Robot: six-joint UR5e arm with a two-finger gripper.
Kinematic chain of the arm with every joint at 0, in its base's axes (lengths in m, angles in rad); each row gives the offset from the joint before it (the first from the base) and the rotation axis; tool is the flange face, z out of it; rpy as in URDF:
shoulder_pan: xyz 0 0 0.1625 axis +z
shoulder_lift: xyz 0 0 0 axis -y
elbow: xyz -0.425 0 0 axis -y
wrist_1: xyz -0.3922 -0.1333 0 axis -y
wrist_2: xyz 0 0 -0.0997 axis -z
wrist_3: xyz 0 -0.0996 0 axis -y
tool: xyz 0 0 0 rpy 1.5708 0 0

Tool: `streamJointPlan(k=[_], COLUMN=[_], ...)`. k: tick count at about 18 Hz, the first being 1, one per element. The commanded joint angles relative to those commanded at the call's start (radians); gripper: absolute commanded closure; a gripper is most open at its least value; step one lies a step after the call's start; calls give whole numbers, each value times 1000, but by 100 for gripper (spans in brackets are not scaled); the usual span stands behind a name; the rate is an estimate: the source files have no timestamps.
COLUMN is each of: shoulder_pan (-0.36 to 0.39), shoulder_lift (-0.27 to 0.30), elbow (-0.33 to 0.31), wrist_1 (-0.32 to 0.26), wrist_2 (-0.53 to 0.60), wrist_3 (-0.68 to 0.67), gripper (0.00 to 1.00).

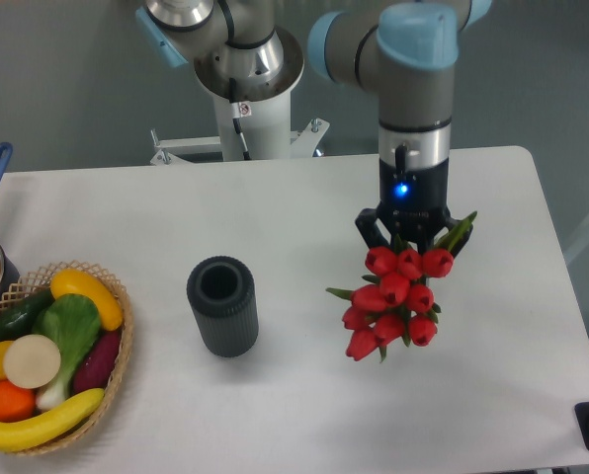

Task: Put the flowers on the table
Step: 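Lower the tulip bouquet with the gripper onto the table surface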

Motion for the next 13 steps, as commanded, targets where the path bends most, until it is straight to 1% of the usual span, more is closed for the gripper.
streamJointPlan(k=[2, 4, 8, 10, 13], shoulder_pan=[-11, -23, -71, -87, -101], shoulder_lift=[-8, -32, -104, -130, -162], elbow=[-9, -11, -15, -14, -14], wrist_1=[0, 0, 5, 3, 3], wrist_2=[74, 149, 291, 316, 313], wrist_3=[2, 2, 2, 0, -2], gripper=[64, 64, 63, 63, 63])
